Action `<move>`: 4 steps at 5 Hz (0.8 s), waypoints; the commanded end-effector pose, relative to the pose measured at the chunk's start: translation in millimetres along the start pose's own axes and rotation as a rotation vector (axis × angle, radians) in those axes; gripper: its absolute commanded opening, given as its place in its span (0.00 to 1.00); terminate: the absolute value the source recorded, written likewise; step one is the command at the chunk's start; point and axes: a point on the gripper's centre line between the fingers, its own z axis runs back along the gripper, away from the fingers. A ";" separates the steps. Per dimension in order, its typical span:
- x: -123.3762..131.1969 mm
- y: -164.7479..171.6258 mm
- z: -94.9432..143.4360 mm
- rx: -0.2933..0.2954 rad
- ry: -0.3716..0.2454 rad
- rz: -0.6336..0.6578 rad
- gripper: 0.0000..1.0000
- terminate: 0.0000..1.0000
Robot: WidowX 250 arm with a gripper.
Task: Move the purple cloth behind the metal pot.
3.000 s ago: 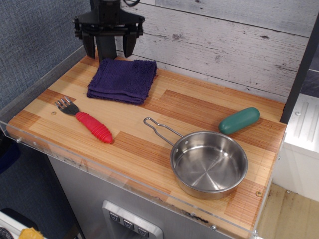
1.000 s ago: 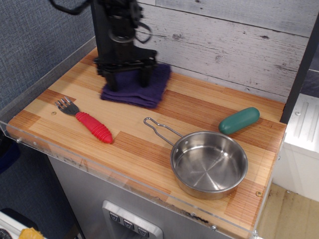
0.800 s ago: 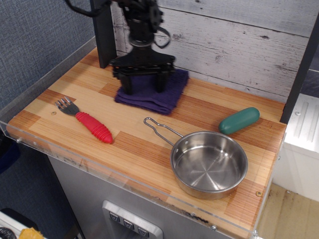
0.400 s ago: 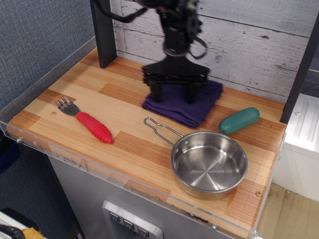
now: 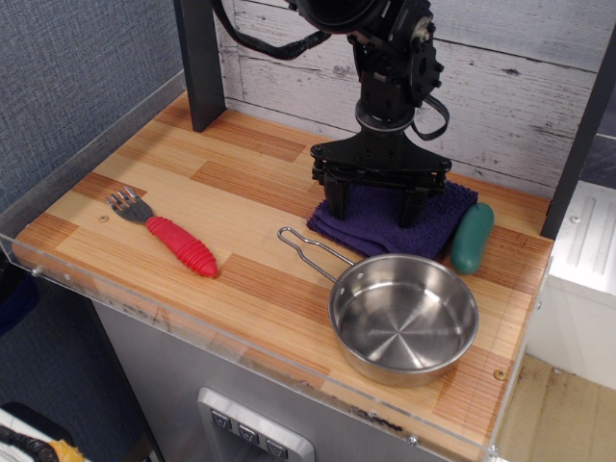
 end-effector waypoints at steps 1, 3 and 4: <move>8.1 5.5 34.9 -0.022 -0.071 0.035 1.00 0.00; 26.8 9.1 72.6 -0.057 -0.127 0.094 1.00 0.00; 29.6 9.2 97.5 -0.075 -0.180 0.092 1.00 0.00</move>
